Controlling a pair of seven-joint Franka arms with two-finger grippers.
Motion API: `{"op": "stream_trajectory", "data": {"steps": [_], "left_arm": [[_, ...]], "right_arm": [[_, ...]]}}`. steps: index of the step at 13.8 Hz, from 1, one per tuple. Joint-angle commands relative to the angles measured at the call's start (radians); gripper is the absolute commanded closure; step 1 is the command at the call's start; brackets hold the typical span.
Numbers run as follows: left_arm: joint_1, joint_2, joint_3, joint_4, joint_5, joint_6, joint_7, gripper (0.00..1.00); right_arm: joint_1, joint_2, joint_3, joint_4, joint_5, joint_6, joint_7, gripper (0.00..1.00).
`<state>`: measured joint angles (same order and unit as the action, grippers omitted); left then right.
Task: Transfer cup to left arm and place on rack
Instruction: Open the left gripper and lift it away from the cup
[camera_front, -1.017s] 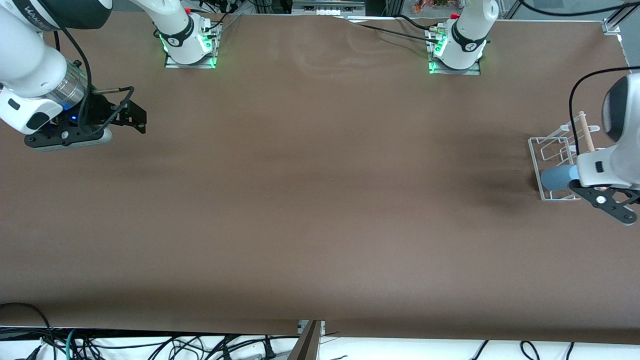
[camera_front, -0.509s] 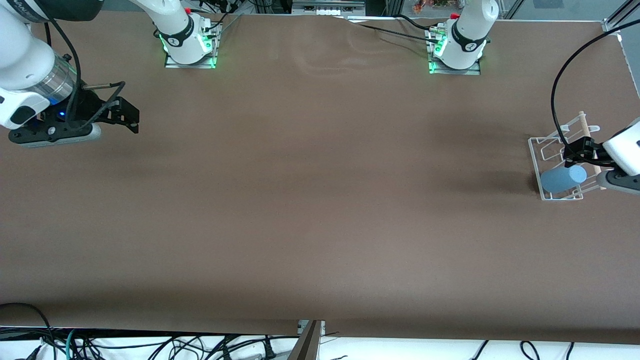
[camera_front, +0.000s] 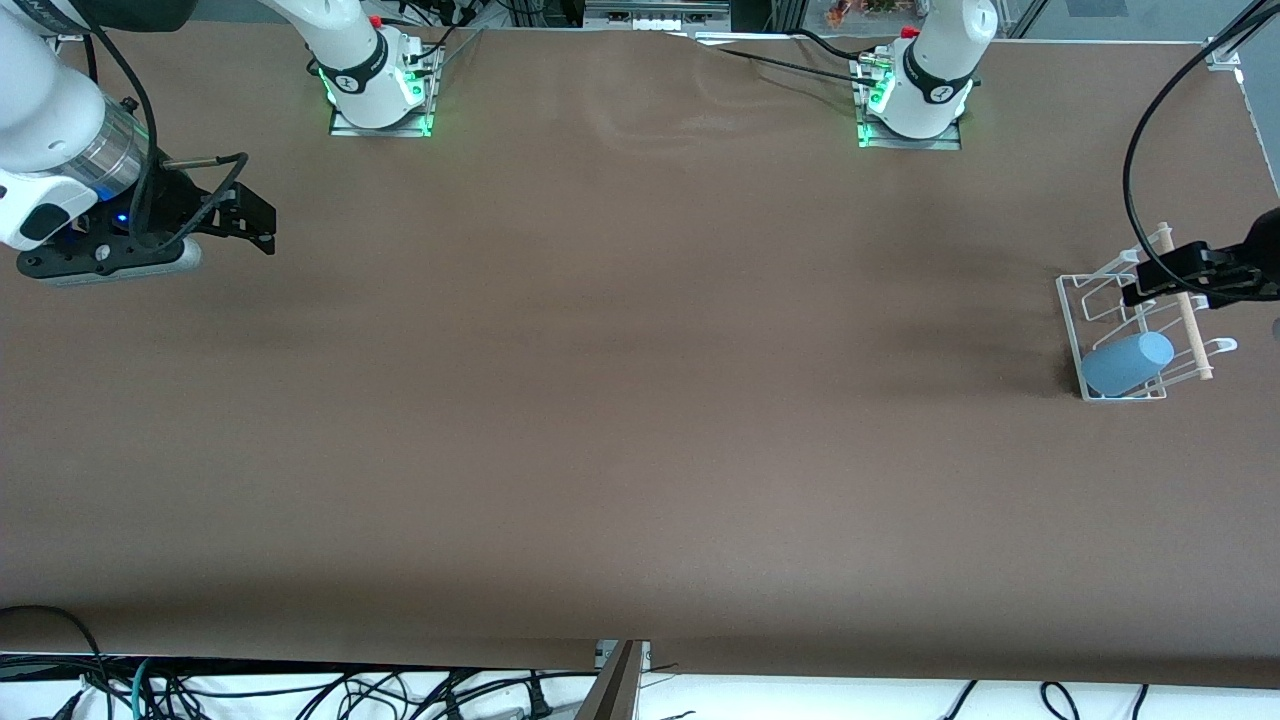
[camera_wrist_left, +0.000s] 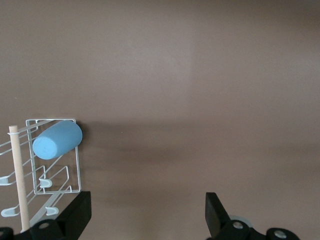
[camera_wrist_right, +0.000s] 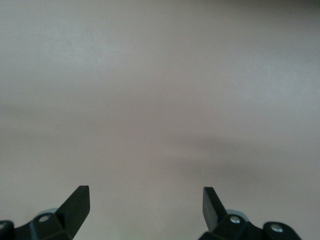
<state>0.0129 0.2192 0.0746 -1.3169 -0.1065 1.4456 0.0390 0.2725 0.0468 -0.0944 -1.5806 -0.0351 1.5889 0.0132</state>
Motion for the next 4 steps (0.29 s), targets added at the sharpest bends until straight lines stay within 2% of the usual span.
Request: {"op": "stream_trajectory", "data": {"steps": [1, 4], "left_arm": [[-0.010, -0.035, 0.008, -0.045, 0.027, -0.005, -0.014, 0.00], [-0.016, -0.008, 0.002, -0.027, 0.044, -0.037, -0.016, 0.00]], "right_arm": [[-0.001, -0.021, -0.002, -0.007, 0.000, -0.010, -0.021, 0.00], [-0.001, -0.030, -0.002, -0.018, 0.000, -0.004, -0.033, 0.00]]}}
